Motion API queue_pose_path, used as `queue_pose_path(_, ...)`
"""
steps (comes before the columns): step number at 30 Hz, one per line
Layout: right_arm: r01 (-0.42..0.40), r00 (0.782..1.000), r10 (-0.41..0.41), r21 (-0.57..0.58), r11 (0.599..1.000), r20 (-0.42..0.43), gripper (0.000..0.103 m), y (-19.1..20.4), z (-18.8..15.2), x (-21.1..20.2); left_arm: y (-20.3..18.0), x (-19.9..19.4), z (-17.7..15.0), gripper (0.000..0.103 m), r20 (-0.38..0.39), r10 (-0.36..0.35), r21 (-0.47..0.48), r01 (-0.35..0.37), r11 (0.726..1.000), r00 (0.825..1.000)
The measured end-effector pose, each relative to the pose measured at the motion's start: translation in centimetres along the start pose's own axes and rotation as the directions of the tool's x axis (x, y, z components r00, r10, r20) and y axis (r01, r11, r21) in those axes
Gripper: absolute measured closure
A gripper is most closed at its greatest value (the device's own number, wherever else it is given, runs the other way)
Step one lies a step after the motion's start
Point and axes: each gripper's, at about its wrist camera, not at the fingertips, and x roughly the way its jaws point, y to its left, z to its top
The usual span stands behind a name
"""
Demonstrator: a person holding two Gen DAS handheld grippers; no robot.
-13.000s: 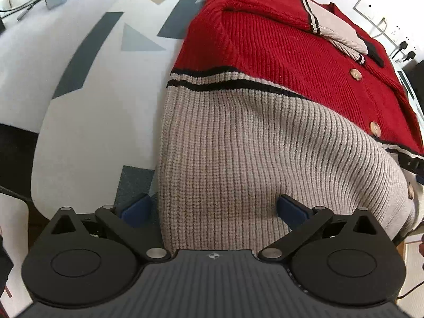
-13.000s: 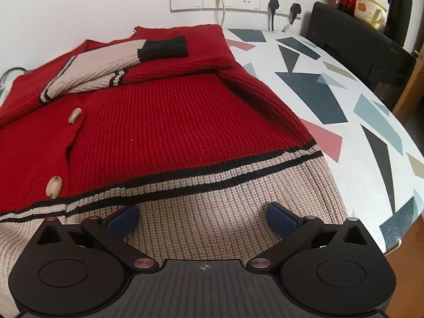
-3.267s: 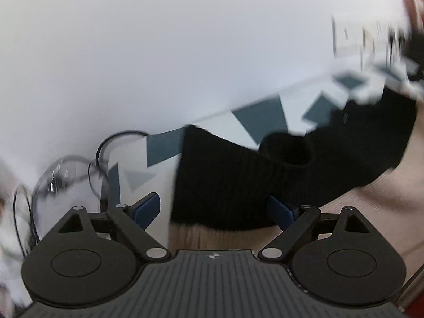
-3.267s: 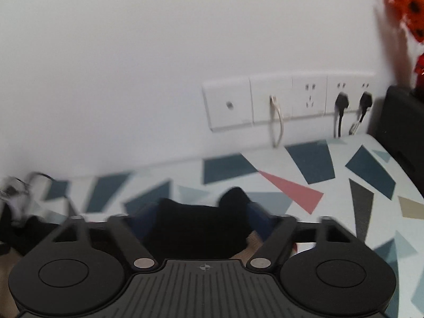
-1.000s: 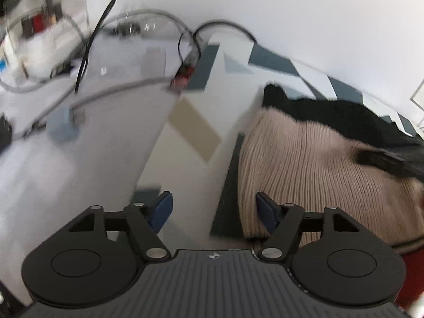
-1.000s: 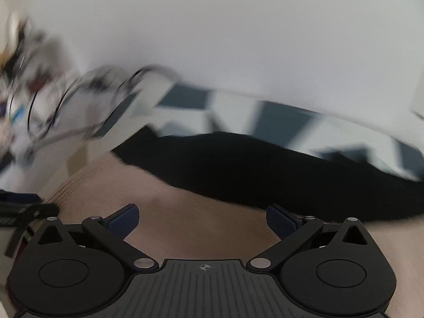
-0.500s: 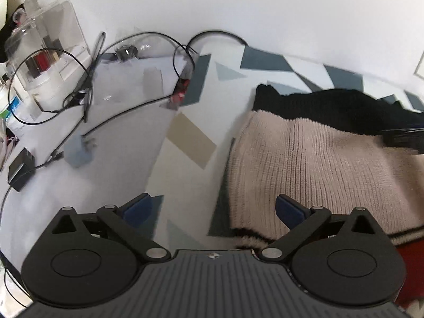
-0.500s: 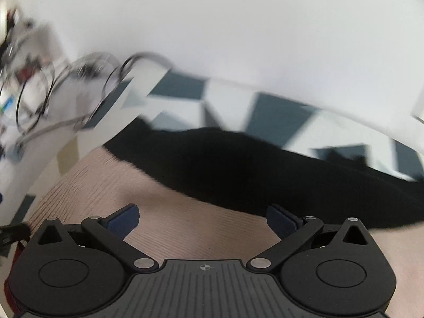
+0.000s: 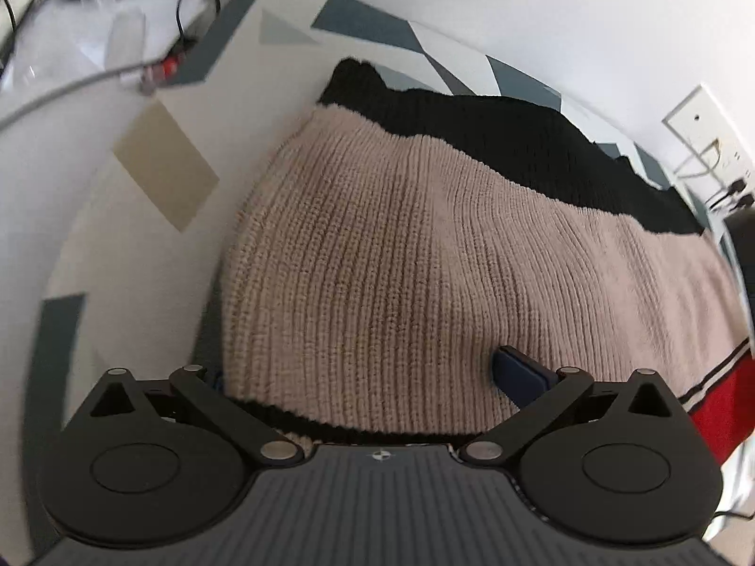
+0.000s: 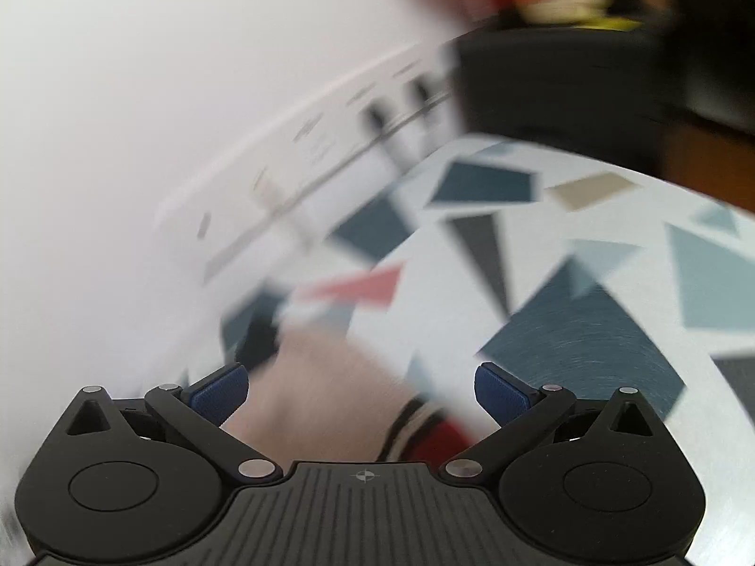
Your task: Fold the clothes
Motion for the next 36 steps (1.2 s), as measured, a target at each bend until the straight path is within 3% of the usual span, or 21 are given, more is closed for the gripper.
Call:
queue_pose_path(2, 0.003, 1.0, -0.004, 0.049, 0.999, 0.027, 0.001, -1.2, 0.1, 0.2, 0.4, 0.1, -0.1, 0.0, -0.006, -0.026, -0.016, 0.026, 1.0, 1.0)
queue_pose_path(5, -0.007, 1.0, 0.007, 0.024, 1.0, 0.01, 0.001, -1.3, -0.4, 1.3, 0.2, 0.1, 0.1, 0.0, -0.028, -0.022, 0.009, 0.022, 1.0, 0.999)
queue_pose_path(9, -0.049, 0.999, 0.05, 0.021, 0.999, -0.019, 0.001, -0.4, -0.9, 2.6, 1.1, -0.4, 1.1, 0.0, -0.081, -0.036, 0.042, 0.04, 0.998, 0.996)
queue_pose_path(13, -0.104, 0.993, 0.107, 0.043, 0.994, -0.048, 0.001, 0.1, -1.2, 3.0, 1.8, 0.1, 1.1, 0.0, -0.072, -0.062, 0.075, 0.068, 0.995, 0.995)
queue_pose_path(22, -0.056, 0.995, 0.058, 0.038, 0.998, -0.075, 0.001, 0.4, -0.9, 4.5, -2.0, 1.2, 0.9, 0.001, -0.051, -0.072, 0.111, 0.077, 0.991, 0.996)
queue_pose_path(29, -0.034, 0.993, 0.021, -0.111, 0.993, -0.116, 0.001, 0.0, 0.2, 5.0, -5.2, 1.7, 0.2, 0.0, -0.043, -0.032, 0.178, 0.039, 0.983, 0.999)
queue_pose_path(36, -0.069, 0.978, 0.011, -0.278, 0.958, -0.207, 0.001, 0.7, 1.0, 7.4, -8.2, 3.3, 1.3, 0.0, -0.047, -0.002, 0.223, 0.013, 0.975, 0.999)
